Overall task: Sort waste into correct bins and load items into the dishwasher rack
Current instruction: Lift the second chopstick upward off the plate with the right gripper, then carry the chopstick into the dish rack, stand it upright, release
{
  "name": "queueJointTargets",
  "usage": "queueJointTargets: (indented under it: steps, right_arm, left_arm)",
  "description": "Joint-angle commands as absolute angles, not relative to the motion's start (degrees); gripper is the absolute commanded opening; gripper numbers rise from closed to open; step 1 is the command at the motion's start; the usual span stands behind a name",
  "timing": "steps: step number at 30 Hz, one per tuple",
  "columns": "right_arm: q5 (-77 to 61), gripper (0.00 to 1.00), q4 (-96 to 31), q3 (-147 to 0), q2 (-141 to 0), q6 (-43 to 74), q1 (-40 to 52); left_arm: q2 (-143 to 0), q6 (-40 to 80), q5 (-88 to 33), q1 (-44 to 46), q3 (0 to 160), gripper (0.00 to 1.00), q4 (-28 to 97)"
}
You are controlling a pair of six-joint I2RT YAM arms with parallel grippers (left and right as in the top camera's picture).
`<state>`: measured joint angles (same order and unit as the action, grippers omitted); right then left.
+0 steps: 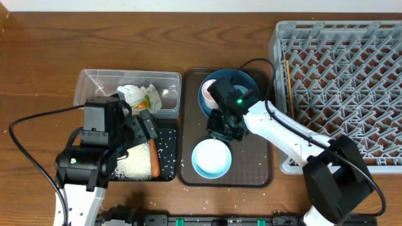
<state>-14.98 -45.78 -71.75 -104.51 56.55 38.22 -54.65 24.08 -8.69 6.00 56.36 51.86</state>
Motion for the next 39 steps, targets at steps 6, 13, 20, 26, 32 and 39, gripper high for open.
queueJointTargets:
  steps: [6,13,20,26,32,39]
  right_arm:
    - [-12.3,0.01,-45.6,-71.5,-103.5,57.8,38.5]
    - [-12.3,0.01,-46.3,-72.3,-103.0,56.1,38.4]
    - [-12.3,0.01,-48.2,-74.1,-100.3,53.8,38.2]
    - [-12.3,0.01,-48.3,-74.4,-96.9,48.3,37.9]
    - [-12.3,0.01,-50.7,-75.0,-92.6,42.9,35.1]
    - [-12.3,0.01,-54.8,-75.0,-86.4,32.9,28.2]
  left_arm:
    - [-54.7,23.6,-9.0,5.6,57.3,0.96,51.8]
    - [-54.7,23.6,-9.0,5.6,57.3,0.96,51.8]
    - [-54.7,23.6,-9.0,5.6,57.3,0.96,51.8]
    - [-54.7,23.6,-9.0,5.6,57.3,0.96,51.8]
    - [-54.7,23.6,-9.0,5.6,57.2,0.96,51.8]
    - [-54.7,23.6,-9.0,5.6,57.3,0.96,51.8]
